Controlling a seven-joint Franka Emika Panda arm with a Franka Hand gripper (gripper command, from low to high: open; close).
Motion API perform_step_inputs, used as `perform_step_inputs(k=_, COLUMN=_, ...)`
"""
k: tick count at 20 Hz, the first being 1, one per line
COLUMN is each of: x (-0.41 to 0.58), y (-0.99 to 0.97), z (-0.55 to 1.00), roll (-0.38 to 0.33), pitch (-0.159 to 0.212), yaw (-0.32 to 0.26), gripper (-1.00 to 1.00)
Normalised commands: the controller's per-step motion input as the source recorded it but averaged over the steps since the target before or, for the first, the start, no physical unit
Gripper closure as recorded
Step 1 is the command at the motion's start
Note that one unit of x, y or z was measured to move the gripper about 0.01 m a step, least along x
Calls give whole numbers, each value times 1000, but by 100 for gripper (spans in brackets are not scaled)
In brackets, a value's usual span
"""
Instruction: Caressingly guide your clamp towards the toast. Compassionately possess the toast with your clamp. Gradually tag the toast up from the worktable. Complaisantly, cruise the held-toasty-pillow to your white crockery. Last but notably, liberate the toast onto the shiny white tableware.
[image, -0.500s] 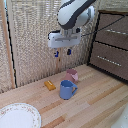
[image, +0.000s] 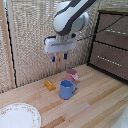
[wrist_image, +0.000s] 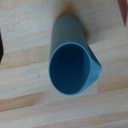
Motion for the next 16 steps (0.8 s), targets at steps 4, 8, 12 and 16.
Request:
perform_step_inputs(k=4, x=476, y=287, z=-299, roll=-101, pitch=99, yaw=86, gripper=-100)
perform_step_inputs(k=8, x=422, y=91, z=-370, roll=-70, pitch=71, yaw=78, gripper=-100)
perform_step_inputs(k=12, x=390, y=0, z=-348, roll=-36, pitch=21, yaw=76, gripper=-100)
perform_step_inputs(k=16, x=207, y=0, z=-368, roll=-41, pitch=6, yaw=67, gripper=-100)
